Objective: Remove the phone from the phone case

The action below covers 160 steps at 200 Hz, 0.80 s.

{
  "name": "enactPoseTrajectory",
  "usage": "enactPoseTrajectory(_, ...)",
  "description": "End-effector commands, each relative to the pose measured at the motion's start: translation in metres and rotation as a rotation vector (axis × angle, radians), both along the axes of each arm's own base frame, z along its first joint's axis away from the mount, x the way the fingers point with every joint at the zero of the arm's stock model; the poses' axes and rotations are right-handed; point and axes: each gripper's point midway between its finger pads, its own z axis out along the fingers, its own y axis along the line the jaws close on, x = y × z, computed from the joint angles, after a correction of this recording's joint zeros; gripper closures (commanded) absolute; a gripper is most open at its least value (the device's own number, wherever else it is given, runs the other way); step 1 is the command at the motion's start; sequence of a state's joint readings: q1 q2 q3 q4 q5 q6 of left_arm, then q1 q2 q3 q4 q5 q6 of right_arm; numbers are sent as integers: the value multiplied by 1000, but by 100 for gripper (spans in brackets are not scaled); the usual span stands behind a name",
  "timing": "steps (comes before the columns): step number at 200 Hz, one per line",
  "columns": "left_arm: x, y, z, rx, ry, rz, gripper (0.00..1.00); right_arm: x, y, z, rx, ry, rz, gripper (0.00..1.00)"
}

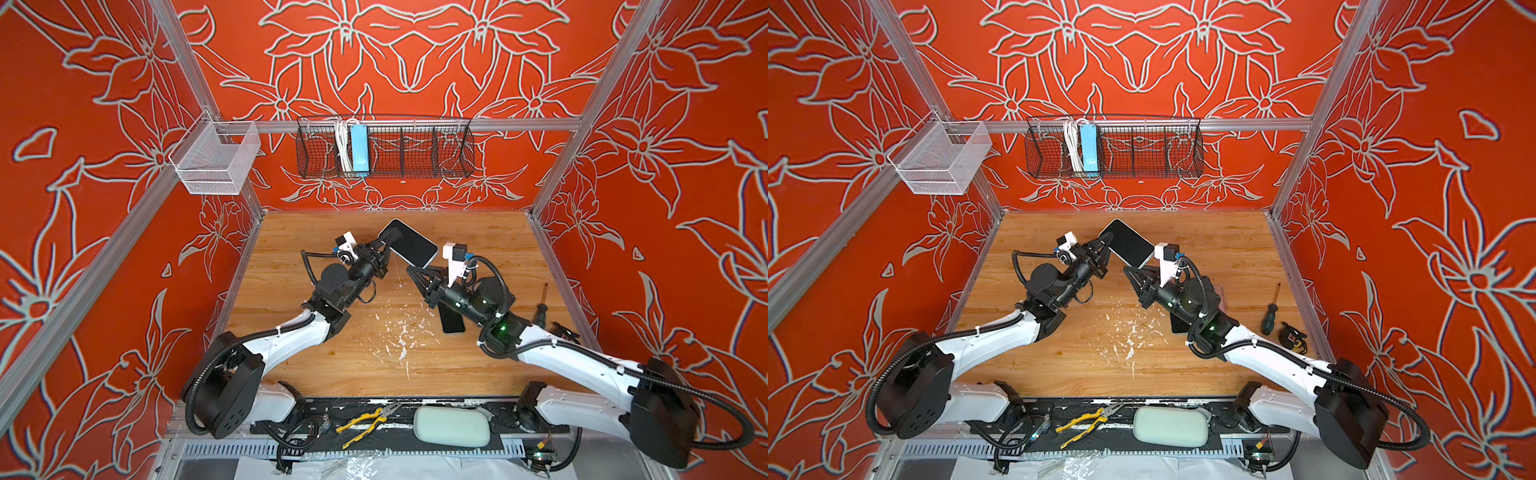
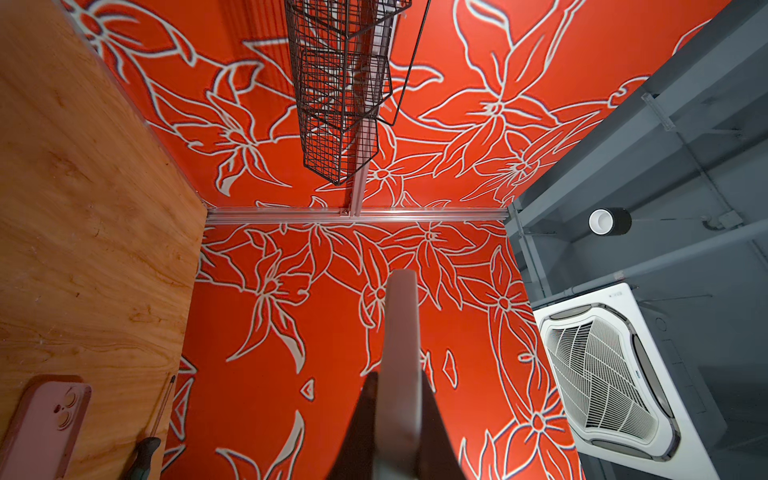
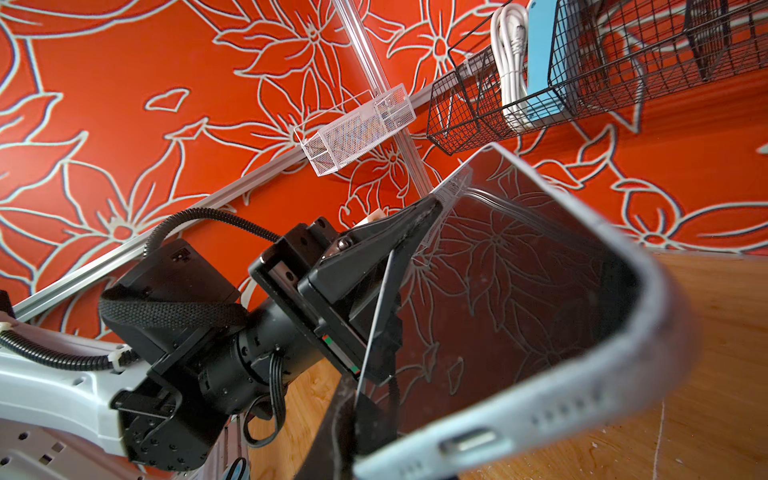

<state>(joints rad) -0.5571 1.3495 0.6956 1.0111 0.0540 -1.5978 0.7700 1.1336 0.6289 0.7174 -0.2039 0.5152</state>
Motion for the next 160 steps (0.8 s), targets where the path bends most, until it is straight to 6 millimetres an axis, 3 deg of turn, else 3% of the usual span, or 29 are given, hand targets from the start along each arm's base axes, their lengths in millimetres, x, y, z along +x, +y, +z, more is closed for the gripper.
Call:
enactPoseTrajectory(1,-17,1,68,-161,-150,-48,100,9,-2,-53,-135,87,-40,82)
enactPoseTrajectory(113,-18,-7,93,-196,-194,-87,100,13,-14,-66,-106,121,-62,79)
enactPoseTrajectory(160,-16,-4,83,-143,-201,-56,100,-6,-23,-43,-61,118,-10,74)
